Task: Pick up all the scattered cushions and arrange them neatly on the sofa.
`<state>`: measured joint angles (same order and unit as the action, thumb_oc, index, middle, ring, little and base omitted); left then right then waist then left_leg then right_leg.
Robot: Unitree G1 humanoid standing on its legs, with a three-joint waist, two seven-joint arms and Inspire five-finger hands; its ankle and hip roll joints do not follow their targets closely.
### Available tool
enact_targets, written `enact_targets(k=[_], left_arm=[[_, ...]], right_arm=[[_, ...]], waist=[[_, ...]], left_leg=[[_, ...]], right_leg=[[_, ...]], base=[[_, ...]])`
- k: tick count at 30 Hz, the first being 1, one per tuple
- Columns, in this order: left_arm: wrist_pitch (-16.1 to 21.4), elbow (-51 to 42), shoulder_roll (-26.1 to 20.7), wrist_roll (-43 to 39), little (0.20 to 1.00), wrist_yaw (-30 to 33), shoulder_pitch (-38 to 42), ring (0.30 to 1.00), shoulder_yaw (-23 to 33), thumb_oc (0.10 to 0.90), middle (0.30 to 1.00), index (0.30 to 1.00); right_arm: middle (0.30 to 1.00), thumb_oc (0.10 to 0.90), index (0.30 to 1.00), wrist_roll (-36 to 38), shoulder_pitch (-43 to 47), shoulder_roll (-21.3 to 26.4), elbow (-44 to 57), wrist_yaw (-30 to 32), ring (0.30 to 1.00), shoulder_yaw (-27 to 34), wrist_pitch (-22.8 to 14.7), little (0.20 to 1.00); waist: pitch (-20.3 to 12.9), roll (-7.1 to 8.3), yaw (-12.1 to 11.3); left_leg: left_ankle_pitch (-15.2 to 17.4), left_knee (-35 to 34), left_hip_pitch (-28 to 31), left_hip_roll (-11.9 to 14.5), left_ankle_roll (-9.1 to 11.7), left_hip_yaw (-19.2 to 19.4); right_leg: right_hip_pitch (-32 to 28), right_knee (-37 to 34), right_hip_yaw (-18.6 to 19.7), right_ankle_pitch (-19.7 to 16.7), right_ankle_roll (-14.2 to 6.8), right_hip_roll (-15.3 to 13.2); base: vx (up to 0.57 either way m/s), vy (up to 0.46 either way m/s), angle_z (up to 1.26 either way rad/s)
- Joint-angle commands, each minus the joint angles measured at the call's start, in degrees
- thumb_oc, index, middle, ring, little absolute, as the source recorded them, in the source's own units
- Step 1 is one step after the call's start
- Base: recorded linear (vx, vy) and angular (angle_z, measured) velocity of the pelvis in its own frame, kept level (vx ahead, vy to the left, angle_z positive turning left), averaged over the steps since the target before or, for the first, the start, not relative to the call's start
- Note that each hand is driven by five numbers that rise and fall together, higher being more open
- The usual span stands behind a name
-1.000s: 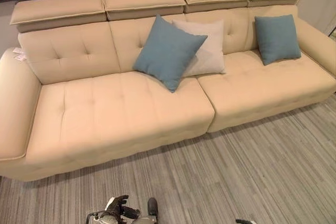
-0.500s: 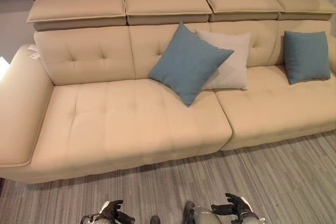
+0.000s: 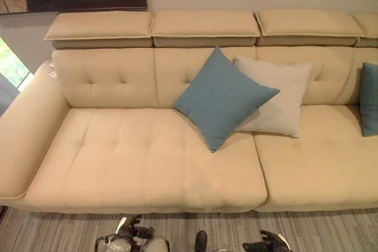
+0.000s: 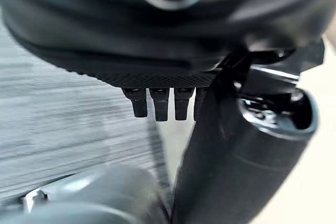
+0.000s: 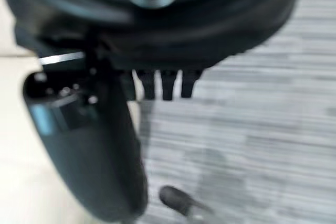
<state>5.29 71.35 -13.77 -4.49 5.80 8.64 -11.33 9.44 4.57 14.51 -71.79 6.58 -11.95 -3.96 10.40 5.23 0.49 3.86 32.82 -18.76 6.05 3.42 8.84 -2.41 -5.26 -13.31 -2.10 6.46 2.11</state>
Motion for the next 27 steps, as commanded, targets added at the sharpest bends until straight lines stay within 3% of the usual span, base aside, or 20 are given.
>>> enact_targets(k=[1,4,8,12,13,15,16,17,18,19,27], left_arm=[[-0.03,1.62,0.03,0.29,0.900,0.98,-1.96,0.900,-3.65,0.800,0.900,0.900],[0.31,1.11,0.03,-1.05,0.900,1.20,-1.69,0.900,-3.77,0.800,0.900,0.900],[-0.07,2.06,-0.24,-0.21,0.900,0.69,-2.81,0.900,-2.94,0.800,0.900,0.900],[-0.18,1.66,-1.03,-0.21,0.900,0.77,-2.09,0.900,-2.83,0.800,0.900,0.900],[-0.06,1.31,-1.48,-0.33,0.900,0.90,-1.81,0.900,-2.89,0.800,0.900,0.900],[-0.03,1.23,-1.61,-0.52,0.900,0.96,-1.67,0.900,-2.85,0.800,0.900,0.900],[0.13,1.01,-1.74,-0.72,0.900,1.17,-1.58,0.900,-2.90,0.800,0.900,0.900],[0.13,1.01,-1.73,-0.72,0.900,1.17,-1.59,0.900,-2.90,0.800,0.900,0.900],[0.22,0.94,-1.83,-0.63,0.900,1.18,-1.40,0.900,-2.84,0.800,0.900,0.900],[0.32,0.99,-1.86,-0.46,0.900,1.08,-1.27,0.900,-2.90,0.800,0.900,0.900],[1.16,-0.03,-0.76,-1.87,0.900,1.00,-1.91,0.900,-2.37,0.800,0.900,0.900]], right_arm=[[0.900,0.800,0.900,1.45,-2.76,3.49,0.30,1.27,0.900,0.32,-1.16,0.900],[0.900,0.800,0.900,1.17,-2.61,3.59,0.47,1.98,0.900,0.48,-1.10,0.900],[0.900,0.800,0.900,-0.19,-3.79,2.56,0.39,1.10,0.900,0.99,-1.00,0.900],[0.900,0.800,0.900,-0.77,-2.89,2.33,0.90,0.95,0.900,0.84,-0.82,0.900],[0.900,0.800,0.900,-0.86,-2.58,2.23,1.27,1.02,0.900,0.70,-0.86,0.900],[0.900,0.800,0.900,-0.87,-2.33,2.17,1.35,0.98,0.900,0.66,-0.78,0.900],[0.900,0.800,0.900,-1.07,-2.13,2.08,1.47,1.18,0.900,0.52,-0.90,0.900],[0.900,0.800,0.900,-1.08,-2.13,2.09,1.47,1.19,0.900,0.52,-0.90,0.900],[0.900,0.800,0.900,-1.23,-1.88,2.25,1.45,1.42,0.900,0.48,-0.97,0.900],[0.900,0.800,0.900,-1.35,-1.99,2.26,1.40,1.41,0.900,0.52,-0.91,0.900],[0.900,0.800,0.900,-0.28,-2.77,2.26,1.27,2.09,0.900,1.20,-1.40,0.900]], waist=[[0.24,-1.11,0.06],[0.72,-2.46,-1.22],[-2.74,-2.42,-1.63],[-2.49,-2.69,-1.36],[-2.22,-3.04,-1.19],[-2.15,-3.30,-1.18],[-2.21,-3.71,-1.17],[-2.17,-3.73,-1.13],[-2.40,-3.58,-1.30],[-2.60,-3.32,-1.32],[-4.96,-2.58,-1.10]], left_leg=[[-1.53,-17.57,6.85,-2.41,-1.35,-2.06],[-8.18,-24.92,4.28,-2.27,0.29,-4.94],[-6.39,-29.39,9.04,-4.19,-2.10,-3.87],[-5.10,-30.52,11.64,-4.80,-3.65,-2.77],[-4.80,-31.18,12.78,-4.96,-4.28,-2.60],[-4.66,-31.99,13.50,-5.03,-4.51,-2.43],[-4.54,-33.59,15.00,-5.02,-4.37,-2.10],[-4.58,-33.68,15.09,-5.01,-4.36,-2.15],[-4.59,-34.73,15.76,-5.13,-4.01,-1.70],[-4.61,-35.02,15.93,-5.37,-3.86,-1.66],[-5.34,-37.82,17.73,-5.99,-2.56,-1.57]], right_leg=[[-0.08,5.16,2.59,8.14,-7.94,-3.43],[-3.11,4.65,4.25,10.09,-8.04,-1.95],[-3.01,10.56,4.62,11.24,-10.55,-4.61],[0.91,18.37,3.86,10.19,-13.04,-6.66],[3.56,22.14,3.35,8.41,-13.92,-7.36],[4.89,23.15,3.00,7.71,-14.03,-7.78],[6.08,21.09,0.37,7.39,-13.68,-8.76],[6.00,21.06,0.32,7.40,-13.67,-8.74],[5.38,15.49,-2.92,6.44,-13.40,-9.99],[4.39,12.58,-3.79,6.19,-13.52,-10.10],[-0.56,5.19,-2.13,5.24,-13.58,-7.89]], base=[[0.30,0.130,0.07],[0.27,0.158,0.28],[0.35,0.295,-0.15],[0.08,0.138,-0.42],[0.07,0.159,-0.19],[0.06,0.085,-0.15],[0.05,0.028,-0.18],[0.07,0.000,-0.27],[0.04,-0.045,-0.15],[0.04,-0.045,-0.15],[0.04,-0.036,-0.04]])
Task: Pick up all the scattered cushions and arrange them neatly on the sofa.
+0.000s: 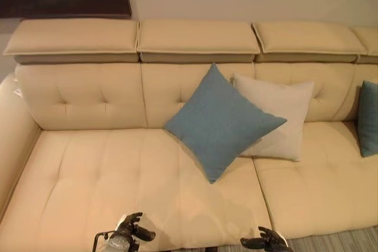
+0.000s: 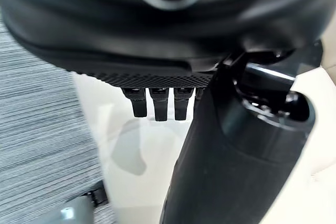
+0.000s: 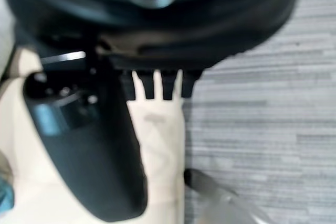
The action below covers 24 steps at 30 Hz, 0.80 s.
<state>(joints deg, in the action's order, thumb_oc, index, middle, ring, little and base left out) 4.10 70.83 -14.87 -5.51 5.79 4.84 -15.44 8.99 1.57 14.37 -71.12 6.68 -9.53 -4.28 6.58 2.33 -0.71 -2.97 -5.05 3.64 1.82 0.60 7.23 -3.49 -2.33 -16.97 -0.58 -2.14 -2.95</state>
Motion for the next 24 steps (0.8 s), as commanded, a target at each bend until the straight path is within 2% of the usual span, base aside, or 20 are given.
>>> enact_targets(k=[1,6,8,9,10,13,17,18,24], left_arm=[[2.65,-0.26,0.47,-1.38,0.900,1.13,1.83,0.900,1.87,0.800,0.900,0.900],[3.69,-3.34,0.51,-3.24,0.900,2.16,1.52,0.900,2.41,0.800,0.900,0.900],[4.31,-6.30,0.09,-4.34,0.900,2.76,1.09,0.900,2.75,0.800,0.900,0.900],[5.04,-10.94,-0.54,-5.43,0.900,3.48,0.21,0.900,3.29,0.800,0.900,0.900],[5.04,-10.94,-0.54,-5.43,0.900,3.48,0.21,0.900,3.29,0.800,0.900,0.900],[6.17,-20.09,-1.34,-8.04,0.900,4.36,-1.32,0.900,4.32,0.800,0.900,0.900],[6.81,-25.54,-1.81,-8.26,0.900,4.91,-2.63,0.900,4.85,0.800,0.900,0.900],[7.21,-29.44,-2.00,-8.77,0.900,5.52,-3.29,0.900,5.38,0.800,0.900,0.900],[8.24,-38.27,-2.22,-9.63,0.900,8.84,-3.01,0.900,7.27,0.800,0.900,0.900]], right_arm=[[0.900,0.800,0.900,0.47,0.13,2.28,0.83,2.12,0.900,-1.15,-1.30,0.900],[0.900,0.800,0.900,1.27,-0.32,2.39,3.52,3.01,0.900,-0.22,-2.33,0.900],[0.900,0.800,0.900,1.33,-0.94,2.90,7.50,3.71,0.900,0.50,-2.97,0.900],[0.900,0.800,0.900,1.30,-2.17,3.78,13.28,4.32,0.900,1.69,-3.83,0.900],[0.900,0.800,0.900,1.30,-2.17,3.78,13.28,4.32,0.900,1.69,-3.83,0.900],[0.900,0.800,0.900,0.69,-3.91,5.00,23.06,5.59,0.900,3.33,-5.05,0.900],[0.900,0.800,0.900,0.02,-5.11,5.50,28.97,5.96,0.900,4.22,-5.55,0.900],[0.900,0.800,0.900,0.31,-5.49,5.36,32.72,6.49,0.900,4.86,-6.00,0.900],[0.900,0.800,0.900,1.69,-3.96,4.11,38.18,8.31,0.900,4.58,-7.05,0.900]], waist=[[-1.24,0.31,0.18],[-1.40,0.31,0.43],[-1.38,0.22,0.60],[-1.21,0.00,0.94],[-1.21,0.00,0.94],[-0.71,-0.63,1.51],[-0.70,-1.00,1.82],[-0.57,-1.18,1.94],[0.18,-1.55,1.81]], left_leg=[[1.57,0.05,-4.34,-1.77,0.34,-0.14],[2.19,0.05,-3.39,-1.63,0.55,-0.10],[2.39,0.05,-3.11,-1.52,0.55,0.00],[2.61,0.05,-3.08,-1.51,0.57,0.21],[2.61,0.05,-3.08,-1.51,0.57,0.21],[2.81,0.05,-3.18,-1.49,0.40,0.66],[3.34,0.05,-2.86,-1.65,0.33,0.81],[3.54,0.05,-2.76,-1.69,0.31,0.92],[3.84,0.05,-3.34,-1.80,0.24,0.70]], right_leg=[[0.13,1.83,1.53,3.60,-4.86,-2.65],[-1.42,-0.17,1.62,3.22,-4.89,-2.39],[-1.69,-0.36,1.89,3.28,-4.92,-2.35],[-1.77,-0.62,2.18,3.22,-5.01,-2.35],[-1.77,-0.62,2.18,3.22,-5.01,-2.35],[-1.51,-0.60,2.60,3.15,-5.21,-2.53],[-1.84,-1.19,2.94,3.25,-5.20,-2.49],[-1.99,-1.61,2.98,3.22,-5.22,-2.51],[-1.58,-2.32,3.26,3.09,-5.31,-2.58]], base=[[0.03,-0.041,0.04],[0.04,-0.033,0.00],[0.02,-0.010,0.00],[0.00,0.000,0.00],[0.00,0.000,0.00],[0.00,0.010,-0.03],[0.04,0.019,-0.01],[0.06,0.013,-0.01],[0.04,0.011,0.00]])
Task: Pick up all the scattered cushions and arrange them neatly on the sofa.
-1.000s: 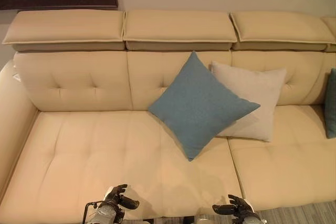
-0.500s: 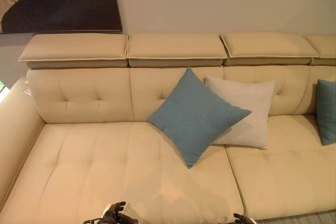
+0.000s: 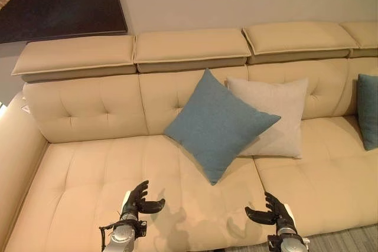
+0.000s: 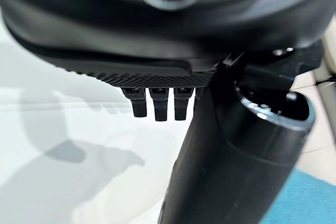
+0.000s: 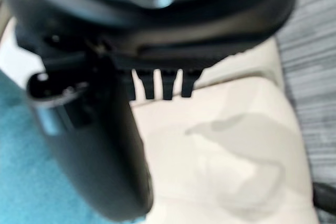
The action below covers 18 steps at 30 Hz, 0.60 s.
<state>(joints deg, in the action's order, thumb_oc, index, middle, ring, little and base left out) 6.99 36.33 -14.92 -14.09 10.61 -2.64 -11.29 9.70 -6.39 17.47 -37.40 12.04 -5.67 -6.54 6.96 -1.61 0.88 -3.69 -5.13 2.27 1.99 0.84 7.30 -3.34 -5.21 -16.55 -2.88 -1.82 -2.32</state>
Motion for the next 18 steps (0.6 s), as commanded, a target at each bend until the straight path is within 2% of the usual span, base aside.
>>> enact_targets(k=[1,3,5,10,12,16,18], left_arm=[[5.58,-5.02,-2.38,-0.81,0.900,5.23,5.29,0.900,3.31,0.800,0.900,0.900],[5.65,-5.74,-2.46,-0.75,0.900,6.25,6.13,0.900,3.46,0.800,0.900,0.900],[6.31,-6.88,-2.91,0.00,0.900,10.35,10.39,0.900,3.23,0.800,0.900,0.900],[7.53,-7.56,-4.27,0.40,0.900,14.48,17.37,0.900,2.69,0.800,0.900,0.900],[8.60,-7.14,-5.24,0.21,0.900,17.18,21.66,0.900,2.42,0.800,0.900,0.900],[8.93,-5.87,-6.90,0.59,0.900,19.20,25.11,0.900,2.12,0.800,0.900,0.900],[8.96,-3.51,-9.07,1.01,0.900,20.86,29.66,0.900,1.22,0.800,0.900,0.900]], right_arm=[[0.900,0.800,0.900,1.26,4.99,0.99,4.93,3.51,0.900,0.27,-4.88,0.900],[0.900,0.800,0.900,1.54,5.86,0.74,5.89,3.94,0.900,-0.22,-4.88,0.900],[0.900,0.800,0.900,3.41,9.08,-0.24,7.34,5.80,0.900,-1.96,-5.71,0.900],[0.900,0.800,0.900,4.98,14.84,-1.22,8.35,7.75,0.900,-4.42,-7.14,0.900],[0.900,0.800,0.900,6.00,19.00,-2.57,8.28,9.52,0.900,-6.14,-8.51,0.900],[0.900,0.800,0.900,6.51,22.21,-4.06,8.03,10.90,0.900,-7.65,-9.45,0.900],[0.900,0.800,0.900,6.95,25.91,-5.24,7.17,11.70,0.900,-9.71,-10.18,0.900]], waist=[[0.15,2.32,0.23],[0.44,2.23,0.26],[1.97,1.76,0.41],[4.52,1.21,0.53],[6.24,1.36,0.52],[6.38,1.65,0.50],[6.77,1.97,0.67]], left_leg=[[4.51,0.13,-2.40,-1.97,0.02,0.53],[4.41,0.13,-3.00,-1.97,0.01,0.50],[4.02,0.13,-5.02,-1.93,0.04,0.45],[3.13,0.65,-8.63,-1.67,0.00,1.02],[3.92,4.50,-13.22,-1.65,-0.12,1.82],[4.80,7.73,-17.88,-1.67,-0.39,2.91],[5.30,9.73,-20.86,-1.74,-0.65,3.64]], right_leg=[[-1.27,0.52,3.02,5.37,-5.63,-3.20],[-0.73,0.51,3.09,5.34,-5.60,-3.20],[1.53,0.68,3.45,5.15,-5.44,-3.14],[5.79,1.61,4.52,4.49,-5.25,-3.38],[9.60,3.00,5.67,3.96,-4.99,-3.71],[13.63,3.96,7.44,3.26,-4.95,-3.90],[16.54,4.67,8.54,2.47,-4.98,-3.98]], base=[[-0.04,0.009,0.01],[-0.02,0.004,0.00],[-0.08,0.022,0.00],[-0.09,0.041,-0.07],[-0.11,0.062,-0.23],[-0.04,0.075,-0.29],[0.00,0.059,-0.29]])
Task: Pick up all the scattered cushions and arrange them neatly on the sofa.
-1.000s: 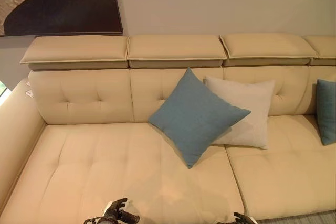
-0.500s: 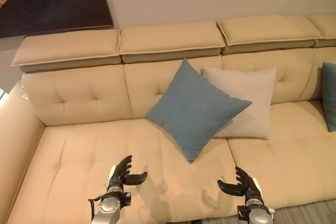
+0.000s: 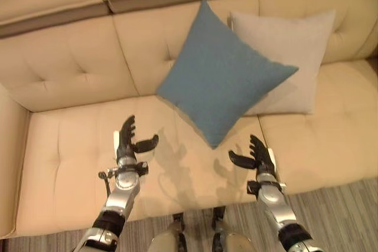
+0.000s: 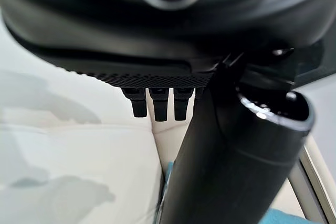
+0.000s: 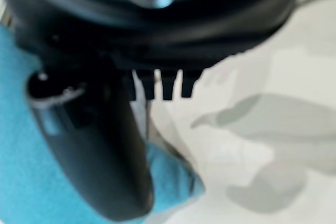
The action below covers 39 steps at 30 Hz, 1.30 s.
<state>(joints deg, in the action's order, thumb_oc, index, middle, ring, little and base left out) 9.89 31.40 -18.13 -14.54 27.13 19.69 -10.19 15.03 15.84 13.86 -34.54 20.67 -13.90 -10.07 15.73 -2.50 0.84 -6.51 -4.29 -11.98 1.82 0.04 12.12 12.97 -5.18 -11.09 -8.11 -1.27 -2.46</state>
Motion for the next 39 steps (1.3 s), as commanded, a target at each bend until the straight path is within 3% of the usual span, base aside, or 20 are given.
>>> enact_targets(k=[1,7,8,10,11,13,23,24,26,33,39], left_arm=[[6.08,1.46,-5.88,1.45,0.900,4.33,7.39,0.900,0.11,0.800,0.900,0.900],[4.98,8.82,-12.95,2.87,0.900,7.27,20.10,0.900,-2.73,0.800,0.900,0.900],[4.91,9.44,-13.85,2.66,0.900,7.32,21.57,0.900,-2.96,0.800,0.900,0.900],[4.97,10.32,-14.49,2.43,0.900,7.18,23.11,0.900,-3.43,0.800,0.900,0.900],[4.94,11.12,-15.18,2.22,0.900,7.26,24.55,0.900,-4.02,0.800,0.900,0.900],[4.51,13.34,-16.74,2.29,0.900,7.07,28.78,0.900,-5.43,0.800,0.900,0.900],[5.28,17.67,-17.80,-0.68,0.900,6.00,40.43,0.900,-10.22,0.800,0.900,0.900],[5.30,17.73,-17.82,-0.70,0.900,5.99,40.57,0.900,-10.27,0.800,0.900,0.900],[5.44,17.78,-17.60,-1.05,0.900,5.63,41.80,0.900,-10.82,0.800,0.900,0.900],[4.78,18.47,-18.81,-0.43,0.900,5.51,44.37,0.900,-11.41,0.800,0.900,0.900],[4.76,15.88,-21.04,0.30,0.900,6.13,42.64,0.900,-9.44,0.800,0.900,0.900]], right_arm=[[0.900,0.800,0.900,1.62,3.74,-1.64,4.27,3.06,0.900,-1.46,-6.66,0.900],[0.900,0.800,0.900,1.60,12.18,-4.67,4.28,7.14,0.900,-4.22,-9.24,0.900],[0.900,0.800,0.900,1.51,13.02,-4.82,4.19,7.56,0.900,-4.62,-9.42,0.900],[0.900,0.800,0.900,1.57,14.02,-4.90,3.96,7.52,0.900,-5.10,-9.53,0.900],[0.900,0.800,0.900,1.94,15.32,-5.14,3.77,7.51,0.900,-5.52,-9.74,0.900],[0.900,0.800,0.900,2.36,18.88,-5.51,3.27,7.59,0.900,-6.90,-10.02,0.900],[0.900,0.800,0.900,1.60,33.25,-6.29,-3.46,8.84,0.900,-9.97,-8.69,0.900],[0.827,0.751,0.827,1.63,33.39,-6.28,-3.55,8.82,0.827,-9.91,-8.71,0.827],[0.300,0.400,0.300,1.12,35.62,-6.03,-4.30,8.88,0.300,-10.48,-8.00,0.300],[0.300,0.400,0.300,-0.31,37.03,-4.36,-1.07,8.75,0.300,-10.73,-7.25,0.300],[0.300,0.400,0.300,-1.28,31.71,-1.81,3.58,8.75,0.300,-7.88,-7.72,0.300]], waist=[[-2.01,2.87,0.68],[0.48,2.88,1.29],[0.31,2.48,1.28],[0.80,2.60,1.38],[0.67,2.31,1.21],[1.29,1.81,1.03],[1.97,0.00,-0.35],[2.00,0.02,-0.37],[2.00,-0.37,-0.61],[2.51,-1.08,-0.16],[2.85,-0.68,0.84]], left_leg=[[8.14,8.94,-6.70,-1.56,0.14,-1.15],[8.52,11.67,-12.55,-1.83,0.11,-0.16],[10.24,11.75,-12.51,-1.83,0.44,-0.69],[8.64,12.20,-13.94,-1.84,0.04,0.02],[10.45,12.31,-13.81,-1.80,0.40,-0.69],[10.49,12.88,-15.90,-1.90,0.36,-0.41],[10.06,13.37,-21.43,-2.72,0.53,-0.35],[10.06,13.40,-21.51,-2.72,0.53,-0.36],[9.98,13.41,-22.04,-2.97,0.64,-0.51],[9.56,13.33,-23.78,-3.36,0.66,-0.68],[9.92,13.79,-24.65,-3.38,0.38,-0.59]], right_leg=[[0.31,4.67,3.10,7.70,-5.52,-3.83],[6.40,5.94,4.46,6.59,-5.83,-4.57],[6.39,5.88,4.87,7.65,-6.26,-4.61],[7.75,6.09,4.73,6.37,-5.93,-4.89],[7.84,6.24,5.09,7.50,-6.34,-4.80],[10.01,6.39,5.57,6.93,-6.50,-5.11],[15.37,6.30,5.62,5.41,-7.15,-6.20],[15.44,6.33,5.61,5.41,-7.15,-6.20],[16.17,6.48,5.56,5.39,-7.09,-6.36],[17.83,6.55,5.38,5.09,-7.23,-6.54],[19.09,6.62,5.90,4.45,-7.52,-6.49]], base=[[0.00,0.059,-0.23],[0.02,0.046,-0.16],[0.09,0.062,-0.04],[0.00,0.025,-0.06],[-0.01,0.027,-0.09],[0.04,0.059,-0.09],[0.00,0.020,-0.02],[0.00,0.000,0.00],[0.00,0.000,0.00],[0.00,-0.001,0.01],[0.00,0.000,0.00]])
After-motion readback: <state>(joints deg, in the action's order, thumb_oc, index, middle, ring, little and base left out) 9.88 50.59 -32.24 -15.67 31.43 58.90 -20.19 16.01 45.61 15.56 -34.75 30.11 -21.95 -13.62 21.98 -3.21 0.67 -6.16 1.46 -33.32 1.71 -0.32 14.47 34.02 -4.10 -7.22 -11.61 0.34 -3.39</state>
